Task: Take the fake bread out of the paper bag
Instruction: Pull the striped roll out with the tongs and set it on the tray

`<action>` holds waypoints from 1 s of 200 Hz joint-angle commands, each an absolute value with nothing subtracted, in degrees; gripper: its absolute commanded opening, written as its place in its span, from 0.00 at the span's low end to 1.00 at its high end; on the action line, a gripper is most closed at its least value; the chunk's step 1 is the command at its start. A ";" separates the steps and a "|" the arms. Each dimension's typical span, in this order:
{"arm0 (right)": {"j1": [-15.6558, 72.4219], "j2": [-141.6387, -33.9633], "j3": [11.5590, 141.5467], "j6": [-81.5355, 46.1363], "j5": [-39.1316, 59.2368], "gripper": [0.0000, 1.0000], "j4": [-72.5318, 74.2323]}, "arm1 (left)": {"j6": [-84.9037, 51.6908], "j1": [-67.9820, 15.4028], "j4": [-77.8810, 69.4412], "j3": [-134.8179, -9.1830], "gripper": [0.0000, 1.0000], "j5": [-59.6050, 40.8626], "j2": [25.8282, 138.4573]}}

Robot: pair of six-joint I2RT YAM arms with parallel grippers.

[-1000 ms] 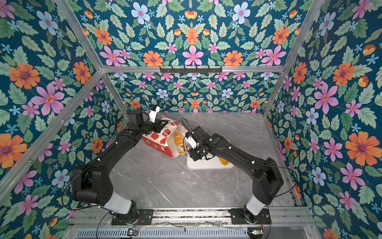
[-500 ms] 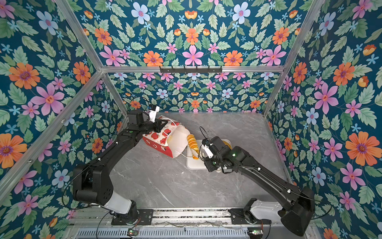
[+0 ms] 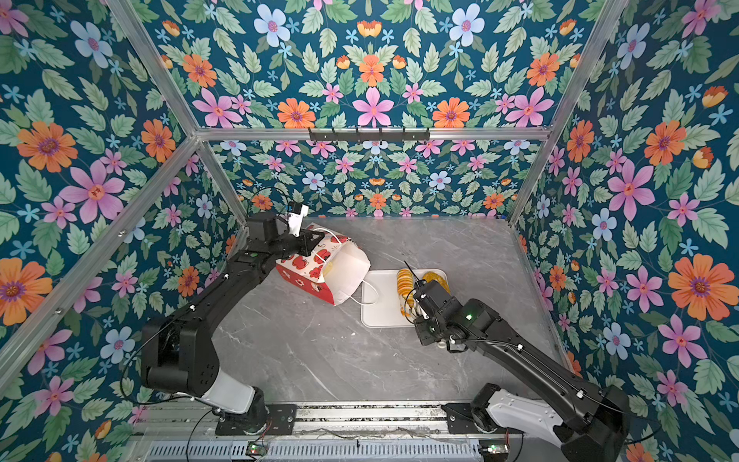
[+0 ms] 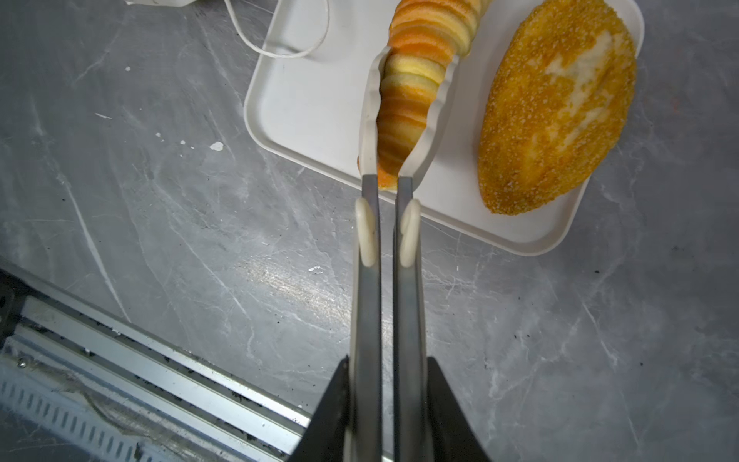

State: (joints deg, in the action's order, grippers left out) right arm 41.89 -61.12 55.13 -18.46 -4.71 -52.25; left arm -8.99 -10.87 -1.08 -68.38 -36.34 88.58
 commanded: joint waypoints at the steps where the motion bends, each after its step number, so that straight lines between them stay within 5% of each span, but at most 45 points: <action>1: 40.47 -61.51 53.74 -19.38 -6.06 0.24 -49.27 | -8.67 -10.81 -2.70 -67.83 0.00 -36.91 87.98; 152: 38.22 -69.29 49.99 -20.25 -2.28 0.25 -42.62 | -8.70 -10.81 -3.71 -66.47 0.00 -38.14 88.27; 200: 38.23 -65.86 49.30 -22.28 -4.71 0.39 -44.31 | -8.61 -10.79 -3.91 -66.28 0.00 -38.19 88.44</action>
State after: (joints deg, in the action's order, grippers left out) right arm 38.20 -67.09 49.19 -20.75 -2.39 -43.57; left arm -8.99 -10.87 -1.91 -66.35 -37.58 88.27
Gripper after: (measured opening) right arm 0.379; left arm 0.064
